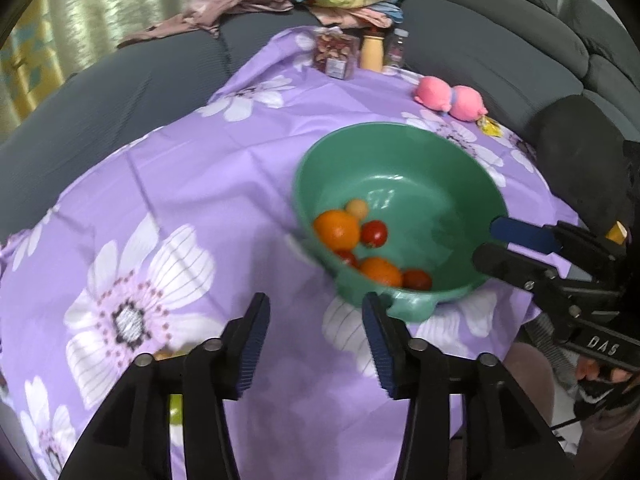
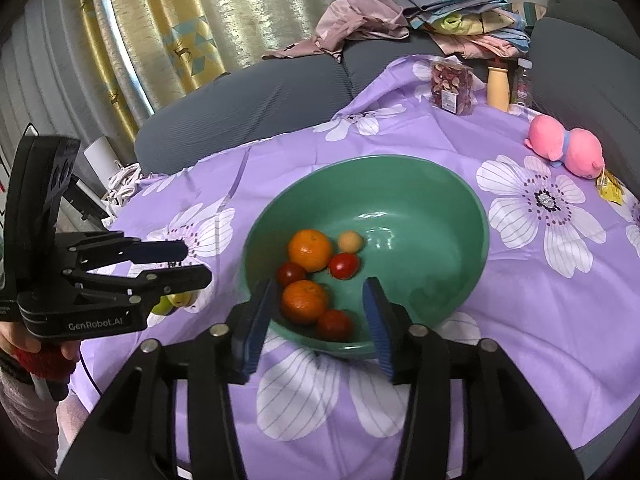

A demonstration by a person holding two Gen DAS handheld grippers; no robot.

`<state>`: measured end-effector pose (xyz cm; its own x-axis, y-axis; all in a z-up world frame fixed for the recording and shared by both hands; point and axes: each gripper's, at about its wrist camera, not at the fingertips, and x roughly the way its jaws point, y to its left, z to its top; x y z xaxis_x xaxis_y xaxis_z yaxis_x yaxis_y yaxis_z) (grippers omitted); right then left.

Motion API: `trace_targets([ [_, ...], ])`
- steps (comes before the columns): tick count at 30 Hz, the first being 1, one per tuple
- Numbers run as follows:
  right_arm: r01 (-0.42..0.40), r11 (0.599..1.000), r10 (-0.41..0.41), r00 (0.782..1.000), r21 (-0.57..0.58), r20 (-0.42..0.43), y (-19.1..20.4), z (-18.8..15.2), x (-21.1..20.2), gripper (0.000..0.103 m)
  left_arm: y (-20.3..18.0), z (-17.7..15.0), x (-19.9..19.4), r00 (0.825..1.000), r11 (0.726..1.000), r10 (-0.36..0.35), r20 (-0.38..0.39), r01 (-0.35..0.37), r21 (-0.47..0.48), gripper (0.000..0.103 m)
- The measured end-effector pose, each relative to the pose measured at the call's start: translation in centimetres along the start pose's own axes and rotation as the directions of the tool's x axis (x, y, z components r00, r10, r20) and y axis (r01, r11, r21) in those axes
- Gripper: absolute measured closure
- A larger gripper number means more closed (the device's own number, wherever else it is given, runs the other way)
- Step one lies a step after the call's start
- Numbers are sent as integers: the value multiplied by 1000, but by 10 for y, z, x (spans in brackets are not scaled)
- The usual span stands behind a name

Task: Organize fruits
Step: 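Withdraw both open tools from the bowl back to the fruit cluster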

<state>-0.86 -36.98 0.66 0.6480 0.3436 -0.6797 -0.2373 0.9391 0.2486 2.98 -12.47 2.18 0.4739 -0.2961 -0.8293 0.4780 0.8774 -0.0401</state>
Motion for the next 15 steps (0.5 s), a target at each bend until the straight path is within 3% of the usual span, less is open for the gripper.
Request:
trace_targets([
  [4,4,1000,-4,1000,0,-10,9,0,-1,42,14,-13,-10,1000,999,14,3,-14,-52,39],
  [15,-6,999,5,1000,-53,-20,37,1,-6,39,54,-47,-31,999,984,41,12,-39,-174,38],
])
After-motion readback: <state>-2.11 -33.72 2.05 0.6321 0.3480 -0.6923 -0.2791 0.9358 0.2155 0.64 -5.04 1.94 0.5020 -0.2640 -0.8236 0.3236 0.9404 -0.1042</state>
